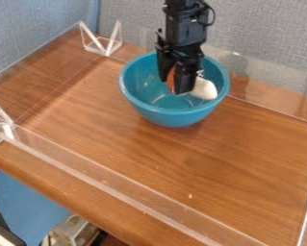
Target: Put the mushroom in the blue bowl
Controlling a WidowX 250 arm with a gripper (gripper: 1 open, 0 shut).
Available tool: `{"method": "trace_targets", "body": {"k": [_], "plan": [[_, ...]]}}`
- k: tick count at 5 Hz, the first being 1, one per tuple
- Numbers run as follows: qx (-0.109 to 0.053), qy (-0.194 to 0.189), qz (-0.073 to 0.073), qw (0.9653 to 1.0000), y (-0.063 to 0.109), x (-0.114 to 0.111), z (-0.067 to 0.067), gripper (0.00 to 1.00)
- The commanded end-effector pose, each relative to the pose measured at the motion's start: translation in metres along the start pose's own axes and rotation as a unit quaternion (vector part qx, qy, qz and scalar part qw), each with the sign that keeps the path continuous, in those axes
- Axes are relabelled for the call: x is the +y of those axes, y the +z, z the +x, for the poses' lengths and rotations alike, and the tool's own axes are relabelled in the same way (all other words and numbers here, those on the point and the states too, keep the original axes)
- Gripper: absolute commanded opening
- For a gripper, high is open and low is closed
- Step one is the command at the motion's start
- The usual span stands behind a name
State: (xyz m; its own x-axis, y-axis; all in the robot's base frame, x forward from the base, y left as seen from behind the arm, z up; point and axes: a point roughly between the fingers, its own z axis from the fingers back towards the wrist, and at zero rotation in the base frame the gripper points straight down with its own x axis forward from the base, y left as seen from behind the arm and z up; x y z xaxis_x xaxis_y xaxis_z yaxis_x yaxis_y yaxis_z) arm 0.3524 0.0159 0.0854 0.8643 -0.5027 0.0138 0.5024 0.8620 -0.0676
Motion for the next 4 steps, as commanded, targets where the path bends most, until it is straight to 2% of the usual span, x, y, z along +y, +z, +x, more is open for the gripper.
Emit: {"method": "trace_targets", "body": {"k": [1,4], "plan": [[-0.019,0.009,0.010,0.9997,0.015,0.010,0.004,1.00],[-0.032,0.014,0.018,0.9992,0.056,0.015,0.002,1.00]]}}
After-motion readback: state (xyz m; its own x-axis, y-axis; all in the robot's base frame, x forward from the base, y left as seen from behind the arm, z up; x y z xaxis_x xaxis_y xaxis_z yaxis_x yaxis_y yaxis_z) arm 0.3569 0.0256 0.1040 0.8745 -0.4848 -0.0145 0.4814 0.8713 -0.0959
